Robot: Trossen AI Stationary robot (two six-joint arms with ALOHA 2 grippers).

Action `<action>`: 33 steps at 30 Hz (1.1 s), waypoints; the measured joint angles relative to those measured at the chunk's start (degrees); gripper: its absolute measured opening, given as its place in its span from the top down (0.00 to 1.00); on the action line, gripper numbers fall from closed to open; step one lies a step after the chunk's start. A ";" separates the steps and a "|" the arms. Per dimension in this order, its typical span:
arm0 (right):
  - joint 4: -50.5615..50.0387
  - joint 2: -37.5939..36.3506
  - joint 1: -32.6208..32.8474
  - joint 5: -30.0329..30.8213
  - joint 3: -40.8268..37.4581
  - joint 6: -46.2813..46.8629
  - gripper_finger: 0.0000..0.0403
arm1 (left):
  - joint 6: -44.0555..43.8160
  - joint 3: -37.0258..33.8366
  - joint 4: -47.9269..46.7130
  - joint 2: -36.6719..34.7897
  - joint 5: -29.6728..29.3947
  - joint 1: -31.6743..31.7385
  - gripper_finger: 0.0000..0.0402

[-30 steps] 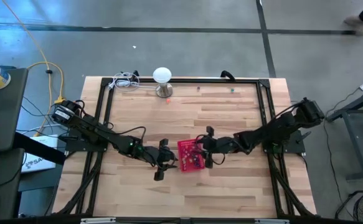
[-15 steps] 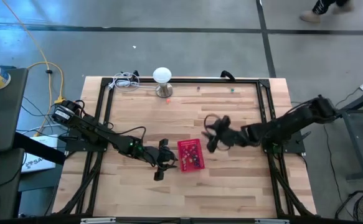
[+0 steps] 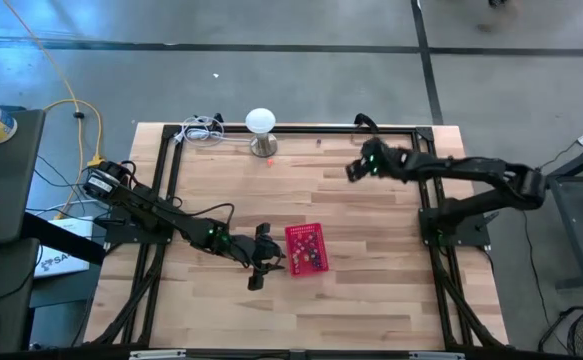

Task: Pick & Place Dice
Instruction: Put the light blue die into the red basket

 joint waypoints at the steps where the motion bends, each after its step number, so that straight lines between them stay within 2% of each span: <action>1: -0.12 0.23 -2.74 -1.05 0.00 -0.15 0.42 | 0.00 -0.01 -0.02 0.00 0.00 0.00 0.66; 5: 2.40 2.48 -11.41 -1.84 0.00 -5.17 0.37 | 0.00 0.00 -0.06 0.00 0.02 0.04 0.66; 10: 5.29 7.60 -16.71 -5.42 0.02 -6.41 0.37 | 0.01 -0.01 -0.19 0.00 0.02 0.16 0.66; 14: 8.01 12.11 -18.50 -3.48 -0.02 -7.59 0.39 | 0.01 -0.01 -0.20 0.00 0.04 0.37 0.66; 21: 14.18 14.90 -19.46 -2.12 0.15 -7.44 0.39 | 0.02 -0.01 -0.23 0.00 0.07 0.37 0.66; 33: 4.62 21.20 -19.62 1.00 7.97 -6.28 0.39 | -0.26 -0.01 -0.31 0.00 0.28 0.37 0.66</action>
